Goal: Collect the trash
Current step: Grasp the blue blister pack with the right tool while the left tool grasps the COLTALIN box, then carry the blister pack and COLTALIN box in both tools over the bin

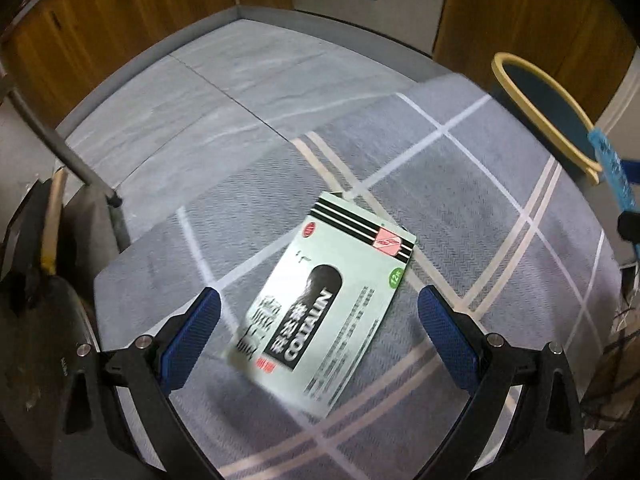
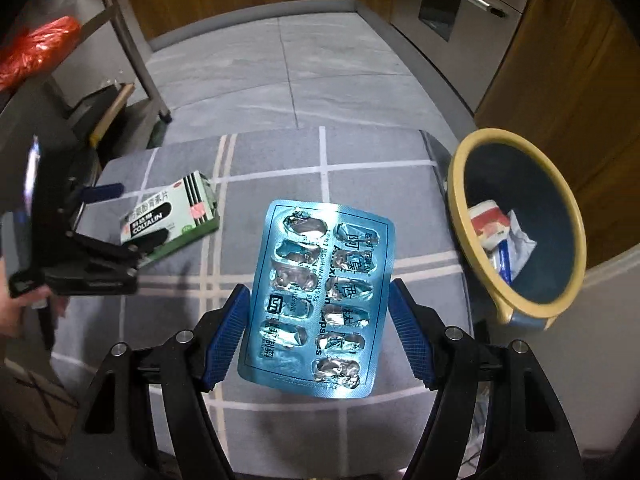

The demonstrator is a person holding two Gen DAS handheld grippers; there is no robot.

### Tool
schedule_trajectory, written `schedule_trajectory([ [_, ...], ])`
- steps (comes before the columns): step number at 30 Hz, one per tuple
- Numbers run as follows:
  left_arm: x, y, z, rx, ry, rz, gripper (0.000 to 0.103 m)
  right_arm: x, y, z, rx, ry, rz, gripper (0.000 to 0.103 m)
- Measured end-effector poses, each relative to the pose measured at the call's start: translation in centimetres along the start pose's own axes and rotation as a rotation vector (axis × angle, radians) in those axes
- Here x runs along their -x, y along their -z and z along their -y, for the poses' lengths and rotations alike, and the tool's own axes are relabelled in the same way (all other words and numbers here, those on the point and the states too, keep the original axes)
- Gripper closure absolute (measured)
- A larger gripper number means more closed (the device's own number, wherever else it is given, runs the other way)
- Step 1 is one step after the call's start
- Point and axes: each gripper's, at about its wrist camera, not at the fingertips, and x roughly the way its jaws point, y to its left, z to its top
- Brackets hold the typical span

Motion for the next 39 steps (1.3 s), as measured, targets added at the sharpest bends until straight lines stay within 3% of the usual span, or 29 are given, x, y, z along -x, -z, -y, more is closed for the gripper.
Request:
schedule_trajectory([
  [10, -3.3, 0.3, 1.1, -0.03, -0.016, -0.05, 0.007, -0.5, -1.2, 1.1, -0.045, -0.085, -0.021, 0.031],
  [12, -3.6, 0.4, 1.0, -0.028, -0.02, -0.061, 0.014, -0.2, -1.3, 1.0, -0.046, -0.093, -0.014, 0.031],
  [18, -3.3, 0.0, 0.8, 0.002, -0.006, -0.064, 0.021, 0.1, -1.4, 0.8, -0.035, -0.095, 0.002, 0.031],
  [29, -0.2, -1.7, 2.0, 0.027, 0.061, 0.045, 0.026, 1.9, -2.5, 3.9, -0.092, -0.061, 0.085, 0.031],
  [35, 1.6, -3.4, 4.9, 0.018, 0.113, 0.098, 0.026, 2.3, -2.6, 6.2, -0.144, -0.059, 0.09, 0.031],
  [39, 1.9, -4.4, 6.8, -0.002, 0.143, 0.12, 0.026, 3.1, -3.1, 8.9, -0.173, -0.009, 0.131, 0.031],
])
